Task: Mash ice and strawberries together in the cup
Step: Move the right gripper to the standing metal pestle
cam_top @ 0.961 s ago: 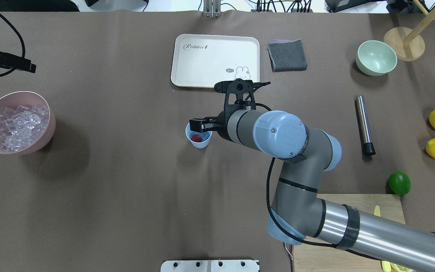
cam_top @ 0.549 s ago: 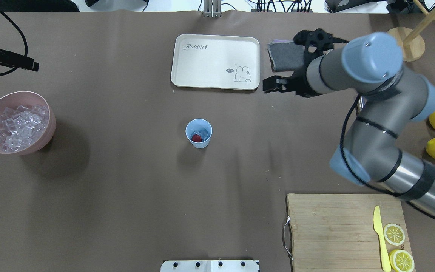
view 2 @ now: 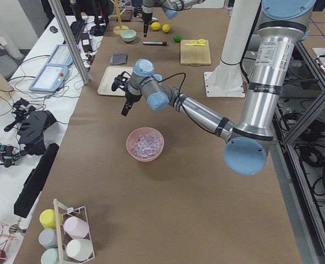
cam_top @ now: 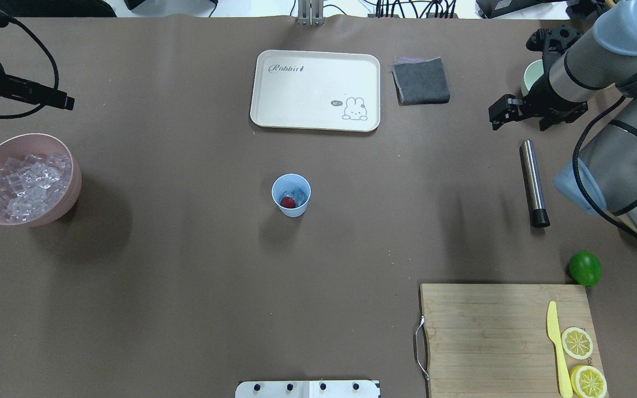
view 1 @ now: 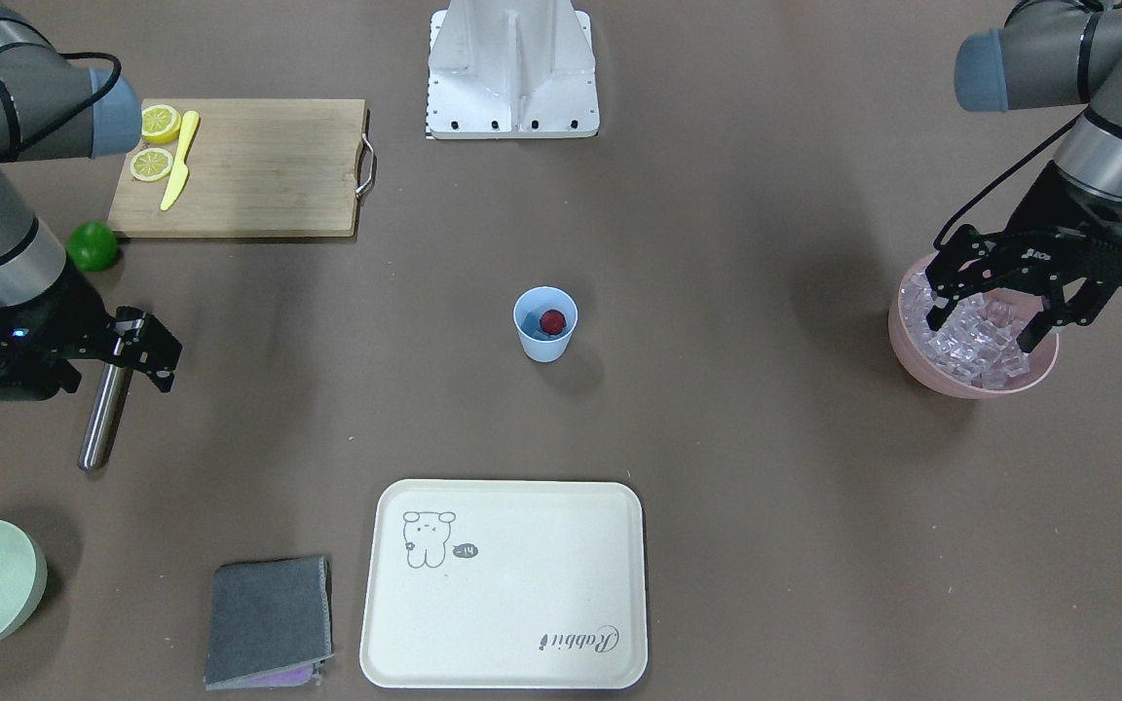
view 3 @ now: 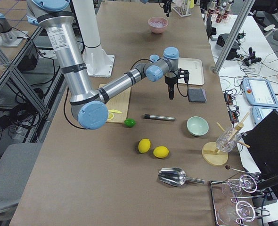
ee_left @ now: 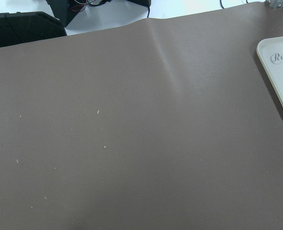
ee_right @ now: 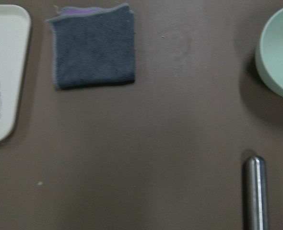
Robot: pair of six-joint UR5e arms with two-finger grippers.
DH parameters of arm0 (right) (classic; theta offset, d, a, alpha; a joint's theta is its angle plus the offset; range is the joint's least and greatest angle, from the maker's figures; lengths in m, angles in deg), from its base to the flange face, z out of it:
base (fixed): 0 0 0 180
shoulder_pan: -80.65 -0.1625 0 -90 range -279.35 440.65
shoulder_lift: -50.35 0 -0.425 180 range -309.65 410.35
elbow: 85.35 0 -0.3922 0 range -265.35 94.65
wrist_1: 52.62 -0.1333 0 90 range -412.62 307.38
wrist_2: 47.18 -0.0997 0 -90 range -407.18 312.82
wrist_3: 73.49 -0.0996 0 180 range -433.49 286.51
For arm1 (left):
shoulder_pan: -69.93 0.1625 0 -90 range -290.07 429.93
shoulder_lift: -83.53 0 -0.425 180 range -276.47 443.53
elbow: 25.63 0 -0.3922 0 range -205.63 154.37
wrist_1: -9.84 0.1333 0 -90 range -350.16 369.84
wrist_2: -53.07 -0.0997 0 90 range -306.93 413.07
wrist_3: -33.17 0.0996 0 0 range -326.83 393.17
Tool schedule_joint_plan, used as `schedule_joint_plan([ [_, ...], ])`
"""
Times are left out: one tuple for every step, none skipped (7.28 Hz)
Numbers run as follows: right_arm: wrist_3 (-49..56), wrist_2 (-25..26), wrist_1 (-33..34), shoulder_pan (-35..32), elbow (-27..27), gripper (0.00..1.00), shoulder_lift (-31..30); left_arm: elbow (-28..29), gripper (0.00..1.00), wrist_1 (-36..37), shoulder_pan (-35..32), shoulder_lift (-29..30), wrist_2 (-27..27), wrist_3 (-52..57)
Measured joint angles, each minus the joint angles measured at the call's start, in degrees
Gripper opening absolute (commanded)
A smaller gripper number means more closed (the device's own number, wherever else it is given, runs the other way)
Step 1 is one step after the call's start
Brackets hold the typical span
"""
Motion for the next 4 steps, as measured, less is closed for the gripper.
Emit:
schedule_joint_plan([
  [1.54, -1.07, -2.43, -0.7, 4.55, 1.0, -0.01, 0.13, 0.98, -0.14, 0.64, 0.15, -0.18, 0.08],
  [2.16, -1.59, -5.26, -0.97, 8.53, 1.0, 0.15, 0.55, 0.98, -0.54, 0.93, 0.17, -0.26, 0.14],
  [2.41, -1.98, -7.74, -1.06, 12.26, 1.0, 0.44, 1.14, 0.98, -1.23, 1.06, 0.21, -0.29, 0.17],
  [2.47, -2.58, -9.56, -1.11, 15.09, 1.0, 0.65, 1.4, 0.98, -1.87, 1.08, 0.3, -0.3, 0.22],
])
